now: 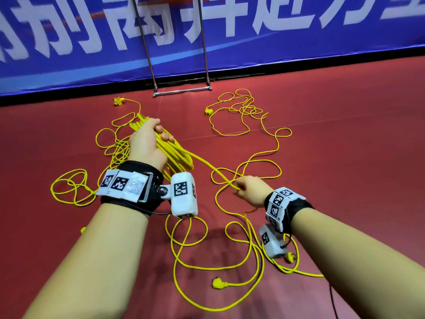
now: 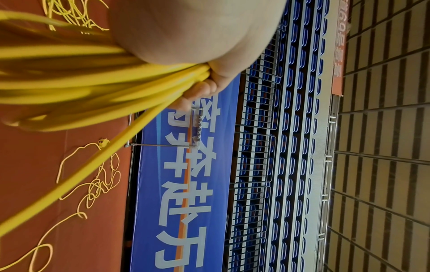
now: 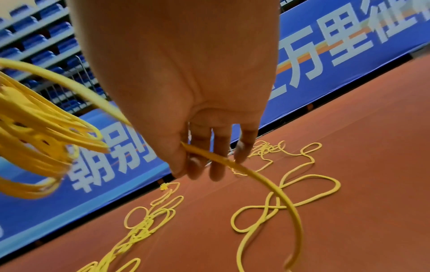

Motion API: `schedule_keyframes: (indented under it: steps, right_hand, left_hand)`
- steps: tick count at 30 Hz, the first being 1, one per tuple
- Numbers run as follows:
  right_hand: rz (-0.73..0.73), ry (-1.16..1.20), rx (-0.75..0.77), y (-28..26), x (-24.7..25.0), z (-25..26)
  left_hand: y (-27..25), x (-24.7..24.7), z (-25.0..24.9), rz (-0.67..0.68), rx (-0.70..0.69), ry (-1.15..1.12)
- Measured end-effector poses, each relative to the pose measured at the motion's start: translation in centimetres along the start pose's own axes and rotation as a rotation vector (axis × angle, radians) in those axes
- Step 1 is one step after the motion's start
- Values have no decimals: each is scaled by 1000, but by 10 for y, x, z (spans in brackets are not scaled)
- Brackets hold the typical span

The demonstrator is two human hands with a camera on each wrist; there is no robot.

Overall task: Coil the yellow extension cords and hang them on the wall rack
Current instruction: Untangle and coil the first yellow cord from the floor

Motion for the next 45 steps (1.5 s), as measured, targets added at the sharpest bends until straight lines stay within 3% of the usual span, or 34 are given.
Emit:
schedule_keyframes:
  steps: [4, 6, 13, 21, 26, 30, 36, 41, 45]
  right_hand:
    - [1, 82, -245, -7, -1, -55]
    - [-24, 159, -281, -9, 3, -64]
    - [-318, 234, -256, 7, 36, -41]
    - [-533, 670, -167, 11, 62, 5]
    - [-439, 1012, -149, 1, 77, 32]
    - [-411, 974, -146, -2, 88, 39]
    - [-381, 890, -220, -3, 91, 43]
    - [-287, 741, -251, -5, 84, 49]
    - [-298, 818, -174, -4, 78, 57]
  left_hand:
    - [3, 0, -6, 26, -15, 8]
    - [3, 1, -7, 19, -29, 44]
    - [2, 2, -1, 22, -8, 110]
    - [-1, -4, 16, 93, 7, 226]
    - [-2, -4, 17, 27, -85, 291]
    - [-3, -1, 13, -52, -194, 303]
    - [1, 9, 11, -114, -220, 331]
    - [-4, 0, 13, -22, -167, 325]
    - [-9, -14, 20, 115, -92, 342]
Point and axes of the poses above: each hand's wrist, its own y-axis towards the middle knuckle, its own x-axis out of the back of the hand, z = x × y, the point moved 5 cm from there along y, towards the middle knuckle, and after that the axes turned 14 degrees about y, right-handed, at the moved point
